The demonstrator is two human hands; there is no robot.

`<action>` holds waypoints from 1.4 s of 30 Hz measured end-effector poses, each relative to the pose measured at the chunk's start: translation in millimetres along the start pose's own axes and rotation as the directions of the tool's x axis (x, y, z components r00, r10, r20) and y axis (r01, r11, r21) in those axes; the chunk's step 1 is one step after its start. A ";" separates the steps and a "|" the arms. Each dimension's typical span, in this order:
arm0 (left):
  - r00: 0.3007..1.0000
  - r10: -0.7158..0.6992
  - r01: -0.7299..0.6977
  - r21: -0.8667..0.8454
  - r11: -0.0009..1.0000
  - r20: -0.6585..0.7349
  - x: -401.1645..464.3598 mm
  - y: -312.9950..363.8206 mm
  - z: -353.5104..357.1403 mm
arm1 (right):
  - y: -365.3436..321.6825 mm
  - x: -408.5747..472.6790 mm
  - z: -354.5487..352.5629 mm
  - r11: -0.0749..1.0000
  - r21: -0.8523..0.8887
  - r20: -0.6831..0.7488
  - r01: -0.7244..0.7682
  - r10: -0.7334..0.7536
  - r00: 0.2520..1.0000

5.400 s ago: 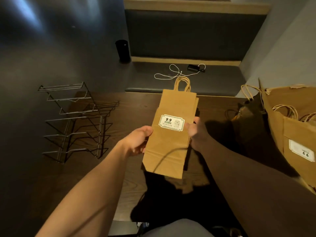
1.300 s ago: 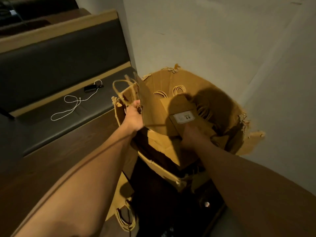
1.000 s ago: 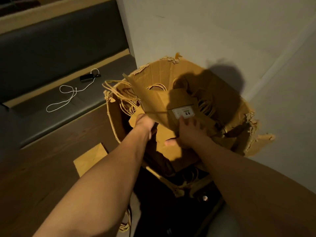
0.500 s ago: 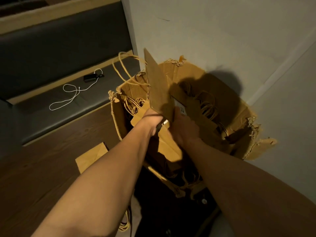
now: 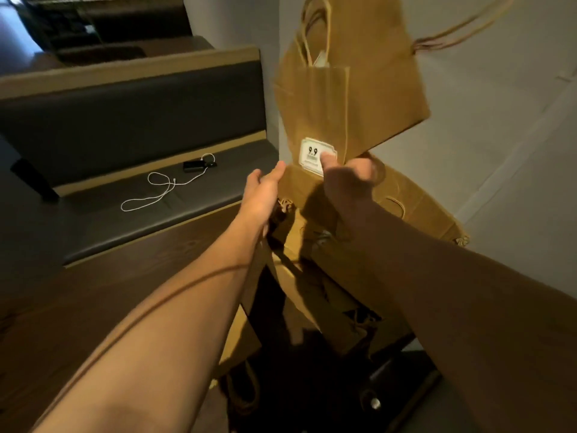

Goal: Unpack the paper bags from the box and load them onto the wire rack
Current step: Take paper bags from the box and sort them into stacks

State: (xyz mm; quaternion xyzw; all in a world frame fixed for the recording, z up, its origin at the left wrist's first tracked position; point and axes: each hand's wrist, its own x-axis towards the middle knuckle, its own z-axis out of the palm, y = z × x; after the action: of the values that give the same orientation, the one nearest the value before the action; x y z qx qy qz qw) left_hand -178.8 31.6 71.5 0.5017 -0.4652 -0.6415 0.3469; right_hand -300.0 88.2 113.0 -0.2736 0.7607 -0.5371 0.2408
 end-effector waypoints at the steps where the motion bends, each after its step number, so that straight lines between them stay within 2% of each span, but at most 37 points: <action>1: 0.999 0.036 -0.036 -0.014 0.999 -0.041 -3.9 4.6 -13.5 | -14.1 -7.0 8.5 0.998 0.058 0.030 -0.015 0.013 0.999; 4: 0.976 0.180 -0.187 -0.050 0.981 -0.122 -16.2 14.9 -59.4 | -47.4 -41.1 37.5 0.995 0.089 0.140 0.034 -0.047 0.989; 8: 0.929 0.347 -0.336 0.099 0.937 -0.127 -40.7 20.2 -115.0 | -45.2 -95.8 98.0 0.962 -0.139 0.298 0.234 -0.185 0.936; 10: 0.938 0.342 -0.335 0.102 0.937 -0.061 -58.2 12.9 -140.3 | -35.8 -125.8 124.7 0.907 -0.275 0.404 0.319 -0.192 0.894; 11: 0.948 0.317 -0.316 0.041 0.948 -0.005 -67.6 5.0 -154.6 | -30.8 -143.3 137.4 0.887 -0.298 0.457 0.352 -0.191 0.869; 13: 0.971 0.230 -0.220 -0.124 0.968 0.069 -89.6 -13.1 -185.1 | -21.3 -176.0 158.0 0.900 -0.247 0.562 0.360 -0.169 0.809; 14: 0.979 0.194 -0.182 -0.146 0.972 0.070 -97.4 -21.7 -198.6 | -15.1 -186.7 168.3 0.928 -0.189 0.619 0.321 -0.142 0.773; 15: 0.984 0.166 -0.158 -0.124 0.980 0.060 -106.7 -29.5 -213.2 | -8.4 -196.6 180.6 0.931 -0.170 0.688 0.323 -0.122 0.715; 17: 0.991 0.137 -0.134 -0.114 0.984 0.013 -121.9 -43.2 -236.7 | -0.3 -214.6 197.9 0.851 -0.255 0.794 0.460 -0.088 0.602; 19: 0.984 0.075 -0.104 -0.181 0.978 -0.163 -133.7 -53.2 -261.2 | 2.6 -230.4 208.2 0.829 -0.203 0.888 0.522 -0.069 0.455; 22: 0.899 -0.087 -0.020 -0.239 0.971 -0.430 -149.4 -77.2 -297.3 | 9.3 -247.6 215.6 0.908 -0.136 0.981 0.397 0.069 0.179; 23: 0.877 -0.101 -0.028 -0.261 0.965 -0.469 -155.5 -85.3 -308.5 | 13.5 -251.5 217.7 0.933 -0.115 0.988 0.340 0.072 0.138; 24: 0.866 -0.114 -0.036 -0.288 0.957 -0.488 -160.7 -92.5 -317.9 | 19.5 -255.7 222.5 0.947 -0.099 0.986 0.306 0.052 0.158; 25: 0.863 -0.122 -0.045 -0.314 0.948 -0.490 -168.3 -97.9 -325.6 | 25.7 -258.2 227.2 0.941 -0.110 0.964 0.320 0.022 0.266; 27: 0.861 -0.128 -0.059 -0.347 0.936 -0.491 -179.1 -107.2 -339.6 | 37.4 -259.7 238.2 0.871 -0.264 0.839 0.414 -0.004 0.544; 28: 0.861 -0.123 -0.060 -0.338 0.939 -0.494 -182.9 -111.2 -346.3 | 46.6 -258.5 243.6 0.874 -0.318 0.792 0.368 0.032 0.610; 30: 0.861 -0.114 -0.049 -0.304 0.951 -0.496 -186.6 -121.6 -359.7 | 64.2 -258.1 252.5 0.940 -0.308 0.779 0.148 0.160 0.607; 32: 0.865 -0.136 -0.060 -0.368 0.928 -0.484 -190.7 -128.8 -365.1 | 73.5 -257.9 257.6 0.959 -0.284 0.754 0.024 0.208 0.624; 35: 0.828 -0.215 -0.066 -0.472 0.879 -0.517 -193.0 -137.6 -370.0 | 85.5 -257.9 262.3 0.908 -0.417 0.693 0.041 0.289 0.660; 37: 0.761 -0.237 -0.091 -0.461 0.883 -0.604 -193.5 -144.3 -374.2 | 92.4 -257.4 261.4 0.877 -0.473 0.665 0.086 0.292 0.687; 39: 0.690 -0.199 -0.107 -0.369 0.923 -0.696 -194.0 -147.6 -380.8 | 102.1 -255.6 262.1 0.895 -0.436 0.646 0.087 0.245 0.723; 42: 0.631 -0.086 -0.068 -0.166 0.984 -0.771 -194.9 -148.9 -391.8 | 121.6 -249.6 263.4 0.920 -0.391 0.602 -0.002 0.258 0.756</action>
State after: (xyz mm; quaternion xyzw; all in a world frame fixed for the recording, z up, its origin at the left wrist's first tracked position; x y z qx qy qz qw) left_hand 253.0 160.4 -31.6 0.6974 -0.2087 -0.4046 0.5536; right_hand 38.0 109.3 -65.2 -0.4259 0.7358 -0.2406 0.4682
